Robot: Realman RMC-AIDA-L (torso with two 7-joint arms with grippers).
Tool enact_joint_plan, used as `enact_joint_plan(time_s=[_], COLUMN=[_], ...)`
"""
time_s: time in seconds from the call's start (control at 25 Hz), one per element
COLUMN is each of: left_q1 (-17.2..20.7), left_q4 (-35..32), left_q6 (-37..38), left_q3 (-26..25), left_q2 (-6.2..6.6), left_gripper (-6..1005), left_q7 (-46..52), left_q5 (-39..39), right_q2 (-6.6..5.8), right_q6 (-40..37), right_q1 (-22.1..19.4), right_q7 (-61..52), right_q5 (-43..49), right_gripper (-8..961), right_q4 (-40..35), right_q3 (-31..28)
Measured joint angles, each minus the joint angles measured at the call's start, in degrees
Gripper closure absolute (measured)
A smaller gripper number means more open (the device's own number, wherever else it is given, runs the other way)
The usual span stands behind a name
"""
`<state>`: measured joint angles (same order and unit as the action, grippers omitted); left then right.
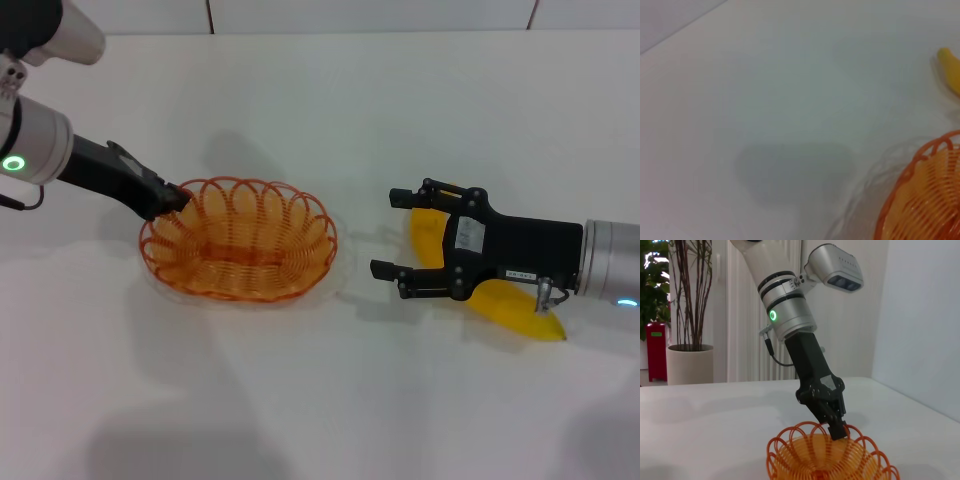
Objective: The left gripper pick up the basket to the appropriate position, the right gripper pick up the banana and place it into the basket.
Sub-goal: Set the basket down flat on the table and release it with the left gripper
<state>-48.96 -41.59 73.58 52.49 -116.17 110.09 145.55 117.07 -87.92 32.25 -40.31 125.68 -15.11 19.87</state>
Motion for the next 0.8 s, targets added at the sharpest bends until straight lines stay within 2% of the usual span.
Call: enact_joint_plan(time_s=[0.24, 0.4, 0.8], left_q1=[-0.5, -0.5, -2.0], left_q4=[0.1, 0.4, 5.3], left_q6=[-0.4, -0.9, -4.8], left_q3=[0.8, 3.4, 5.1], left_q2=[-0.23, -0.25, -0.28], left_gripper=[935, 931, 919], left_q7=[-0.1, 0.0, 0.4], left_q5=[-1.8, -4.7, -5.4], right_q2=[0.0, 0.0, 0.0], right_q6=[0.0, 0.1, 0.1], right_q1=[0.0, 0.0, 0.0], right_q7=[0.1, 0.2, 0.2], right_q5=[0.0, 0.0, 0.0], right_gripper=[61, 61, 61], right_q4=[0.0, 0.1, 0.1], right_q3=[0.0, 0.0, 0.1])
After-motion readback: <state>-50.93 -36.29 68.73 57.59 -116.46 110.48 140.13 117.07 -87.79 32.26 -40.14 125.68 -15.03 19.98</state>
